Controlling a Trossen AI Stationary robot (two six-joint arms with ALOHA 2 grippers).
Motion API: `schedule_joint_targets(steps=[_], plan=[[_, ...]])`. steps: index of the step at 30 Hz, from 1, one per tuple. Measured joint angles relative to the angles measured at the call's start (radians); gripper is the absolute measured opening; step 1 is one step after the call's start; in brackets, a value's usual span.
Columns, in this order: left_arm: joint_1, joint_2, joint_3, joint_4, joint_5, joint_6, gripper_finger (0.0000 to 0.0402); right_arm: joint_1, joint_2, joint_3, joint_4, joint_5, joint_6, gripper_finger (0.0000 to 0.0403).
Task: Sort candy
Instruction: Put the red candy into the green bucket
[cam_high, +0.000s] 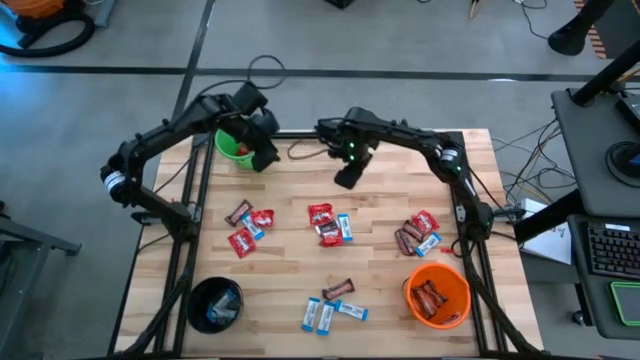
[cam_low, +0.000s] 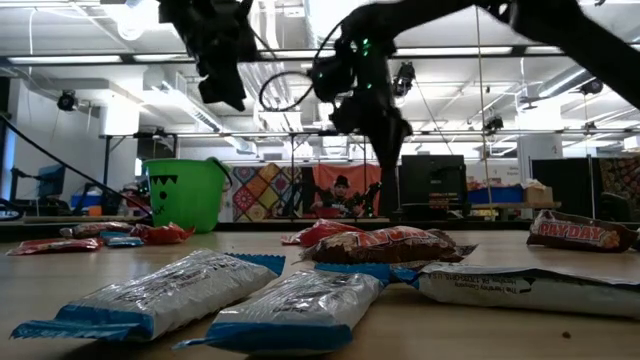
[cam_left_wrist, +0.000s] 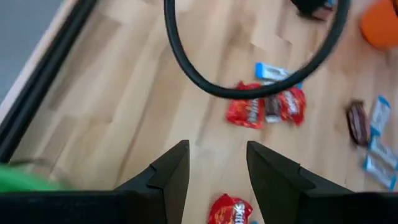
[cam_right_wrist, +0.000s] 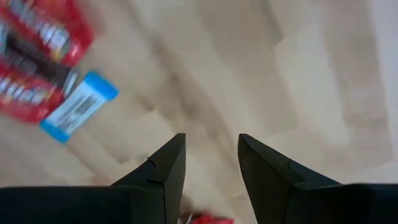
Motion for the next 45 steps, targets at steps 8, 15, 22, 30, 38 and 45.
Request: schedule_joint_targets(steps=[8, 15, 22, 30, 38, 45], plan=[[-0.031, -0.011, -0.001, -0.071, -0.001, 0.069, 0.0142, 0.126, -0.261, -0.352, 0.116, 0.01, 0.174, 0.0137], [-0.034, -0.048, -0.033, -0.072, 0.0, 0.089, 0.0142, 0.213, -0.517, -0.743, 0.185, 0.006, 0.457, 0.0137], [-0.034, -0.094, -0.079, -0.013, -0.001, 0.037, 0.0142, 0.207, -0.712, -1.028, 0.187, 0.005, 0.616, 0.0137], [-0.036, -0.1, -0.079, 0.123, 0.0, -0.117, 0.0142, 0.14, -0.773, -1.254, 0.269, 0.012, 0.528, 0.0137], [-0.036, -0.1, -0.079, 0.198, -0.011, -0.263, 0.0142, 0.119, -0.785, -1.344, 0.333, -0.009, 0.389, 0.0137], [-0.036, -0.1, -0.079, 0.203, -0.063, -0.32, 0.0142, 0.112, -0.791, -1.4, 0.455, -0.074, 0.341, 0.0137]])
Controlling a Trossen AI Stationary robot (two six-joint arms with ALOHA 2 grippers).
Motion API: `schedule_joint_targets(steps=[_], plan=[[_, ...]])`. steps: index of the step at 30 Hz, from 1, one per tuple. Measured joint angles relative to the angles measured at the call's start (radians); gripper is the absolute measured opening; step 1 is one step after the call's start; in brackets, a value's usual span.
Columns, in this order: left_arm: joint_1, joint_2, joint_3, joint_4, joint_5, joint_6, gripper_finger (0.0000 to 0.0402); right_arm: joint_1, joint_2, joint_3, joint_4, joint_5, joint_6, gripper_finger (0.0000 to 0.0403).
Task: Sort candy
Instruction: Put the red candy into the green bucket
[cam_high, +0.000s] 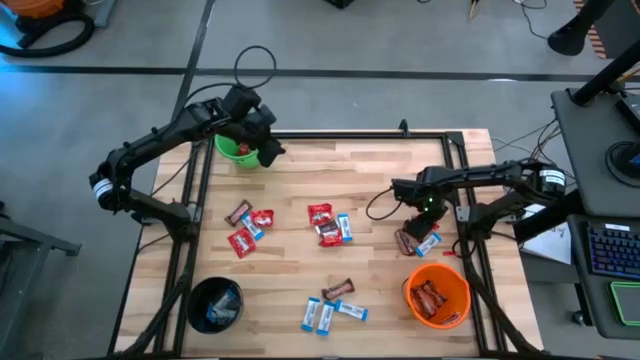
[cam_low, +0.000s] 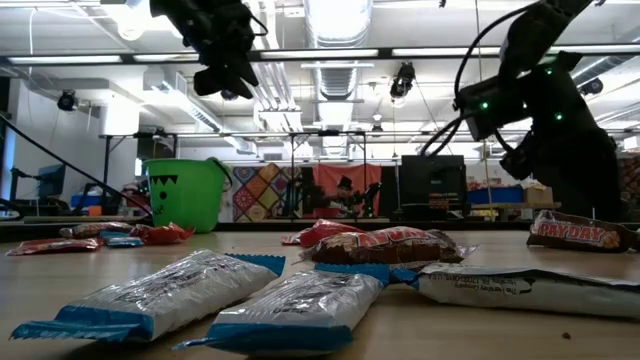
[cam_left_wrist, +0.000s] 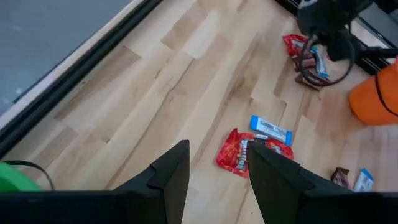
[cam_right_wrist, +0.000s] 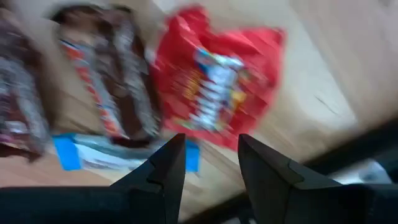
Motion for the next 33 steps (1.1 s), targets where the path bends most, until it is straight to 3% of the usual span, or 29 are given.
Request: schedule_joint_targets(steps=[15, 33], plan=[[-0.006, 0.0, 0.014, 0.037, -0.001, -0.041, 0.0142, -0.009, 0.011, -0.079, 0.142, -0.012, -0.003, 0.0137], [-0.006, 0.0, 0.029, 0.042, -0.002, -0.041, 0.0142, -0.023, 0.012, -0.137, 0.311, 0.04, 0.118, 0.0137]])
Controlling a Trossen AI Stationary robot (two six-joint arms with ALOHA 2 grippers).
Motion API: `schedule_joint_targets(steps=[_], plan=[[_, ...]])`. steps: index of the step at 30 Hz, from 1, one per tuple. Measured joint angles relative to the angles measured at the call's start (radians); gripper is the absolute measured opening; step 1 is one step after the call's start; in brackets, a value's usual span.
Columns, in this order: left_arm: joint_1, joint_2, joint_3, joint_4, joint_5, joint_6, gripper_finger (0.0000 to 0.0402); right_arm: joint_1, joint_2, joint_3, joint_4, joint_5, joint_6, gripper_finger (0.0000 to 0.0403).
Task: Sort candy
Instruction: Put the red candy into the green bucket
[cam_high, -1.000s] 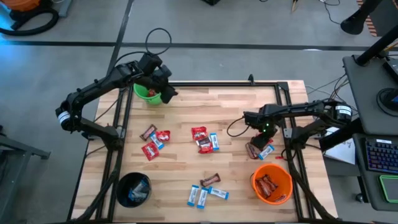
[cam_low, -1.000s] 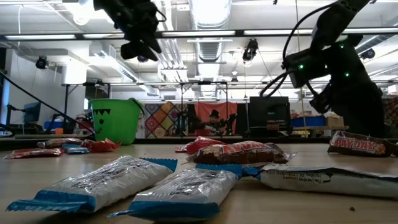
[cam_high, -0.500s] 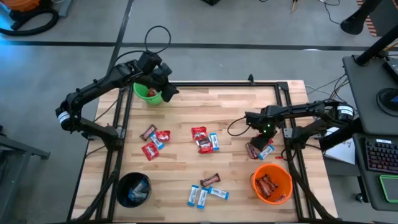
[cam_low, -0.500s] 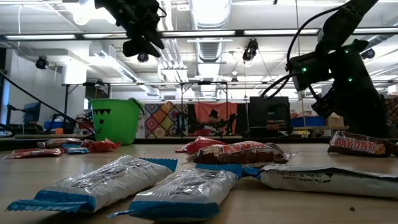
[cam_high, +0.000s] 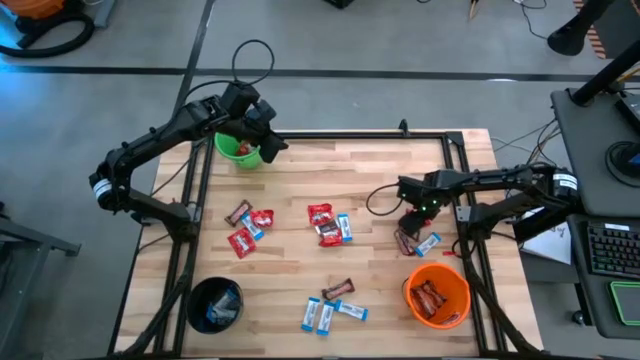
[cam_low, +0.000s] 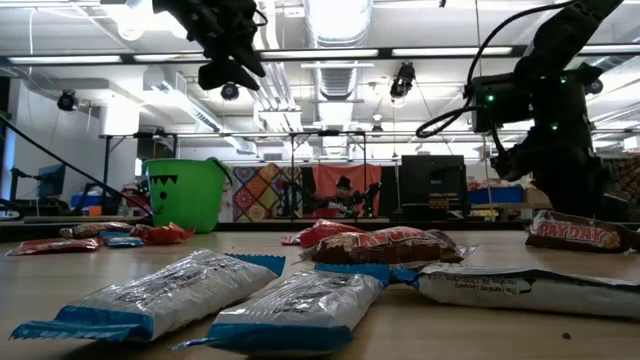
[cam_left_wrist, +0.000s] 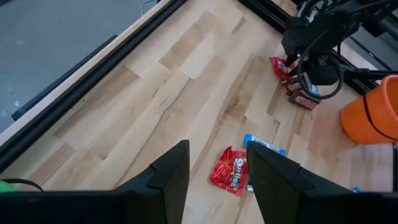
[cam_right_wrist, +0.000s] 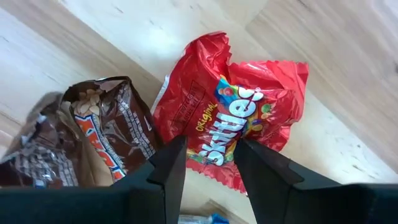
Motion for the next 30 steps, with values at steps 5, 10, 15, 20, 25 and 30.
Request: schedule_joint_targets(steps=[5, 10, 15, 20, 25, 30], plan=[[0.0, 0.0, 0.0, 0.0, 0.0, 0.0, 0.0142, 0.0, 0.001, -0.001, 0.038, 0.001, 0.026, 0.013], [0.0, 0.0, 0.0, 0.0, 0.0, 0.003, 0.0142, 0.0, 0.002, -0.002, 0.049, 0.0, 0.033, 0.0098], [0.0, 0.0, 0.0, 0.0, 0.0, 0.004, 0.0142, 0.0, 0.003, -0.002, 0.064, 0.001, 0.033, 0.0051], [0.0, 0.0, 0.0, 0.0, 0.0, 0.012, 0.0142, 0.0, 0.003, -0.003, 0.07, 0.001, 0.036, 0.0013], [0.0, 0.0, 0.0, 0.0, 0.0, 0.012, 0.0142, 0.0, 0.003, -0.003, 0.076, 0.001, 0.044, 0.0009], [0.0, 0.0, 0.0, 0.0, 0.0, 0.012, 0.0142, 0.0, 0.003, -0.003, 0.078, 0.002, 0.044, 0.0014]])
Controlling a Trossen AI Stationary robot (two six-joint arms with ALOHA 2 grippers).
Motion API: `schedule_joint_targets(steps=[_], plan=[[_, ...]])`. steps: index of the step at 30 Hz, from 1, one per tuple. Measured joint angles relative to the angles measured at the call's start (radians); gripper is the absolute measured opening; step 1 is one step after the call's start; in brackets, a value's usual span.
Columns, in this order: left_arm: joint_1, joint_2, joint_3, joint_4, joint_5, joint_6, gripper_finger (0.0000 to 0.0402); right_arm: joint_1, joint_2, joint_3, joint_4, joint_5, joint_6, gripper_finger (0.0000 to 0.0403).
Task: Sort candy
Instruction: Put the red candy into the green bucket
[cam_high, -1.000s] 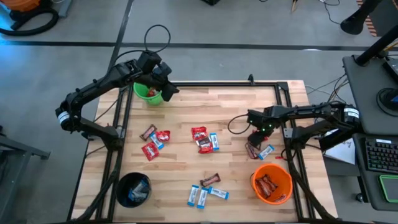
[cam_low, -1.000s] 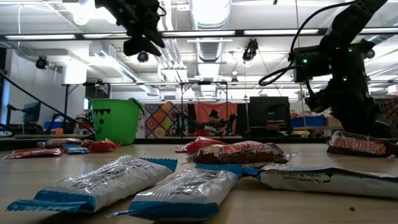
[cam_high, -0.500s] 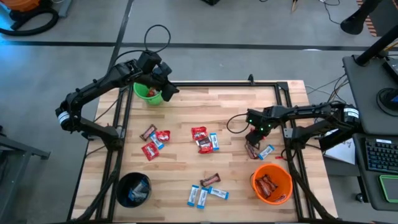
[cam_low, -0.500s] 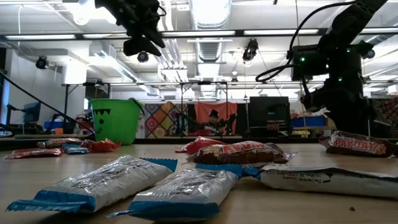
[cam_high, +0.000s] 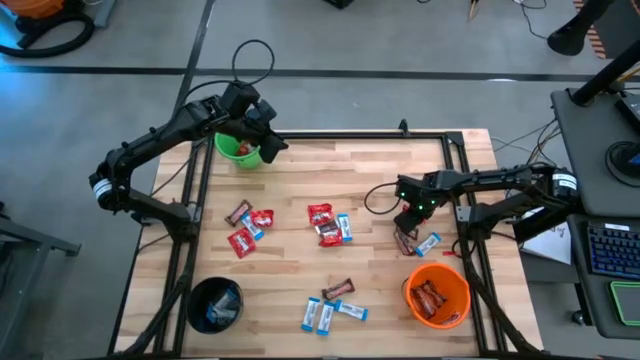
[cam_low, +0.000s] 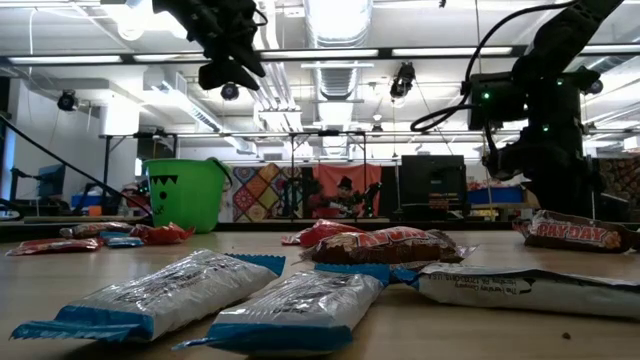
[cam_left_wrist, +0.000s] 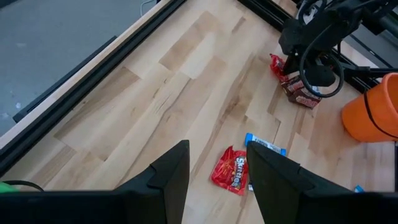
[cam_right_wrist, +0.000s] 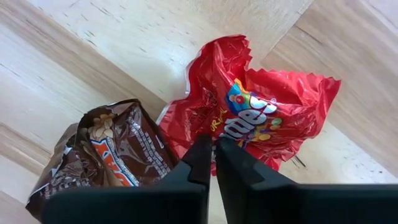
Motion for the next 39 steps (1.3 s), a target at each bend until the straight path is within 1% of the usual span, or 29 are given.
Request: schedule_joint_targets(steps=[3, 12, 18, 24, 34, 39], plan=[[0.0, 0.0, 0.0, 0.0, 0.0, 0.0, 0.0142, 0.0, 0.0, 0.0, 0.0, -0.004, 0.0, 0.0033], [0.0, 0.0, 0.0, 0.0, 0.0, 0.01, 0.0142, 0.0, 0.0, 0.0, 0.0, -0.008, 0.0, 0.0114], [0.0, 0.0, 0.0, 0.0, 0.0, 0.013, 0.0142, 0.0, 0.0, 0.0, 0.002, -0.013, 0.008, 0.015], [0.0, 0.0, 0.0, 0.0, 0.0, 0.019, 0.0142, 0.0, 0.0, 0.011, -0.001, -0.023, 0.041, 0.0172], [0.0, 0.0, 0.0, -0.001, 0.002, 0.053, 0.0142, 0.0, 0.003, 0.121, -0.077, -0.015, 0.033, 0.0192], [0.0, 0.0, 0.0, -0.011, 0.002, 0.073, 0.0142, 0.0, 0.002, 0.125, -0.08, -0.016, 0.033, 0.0201]])
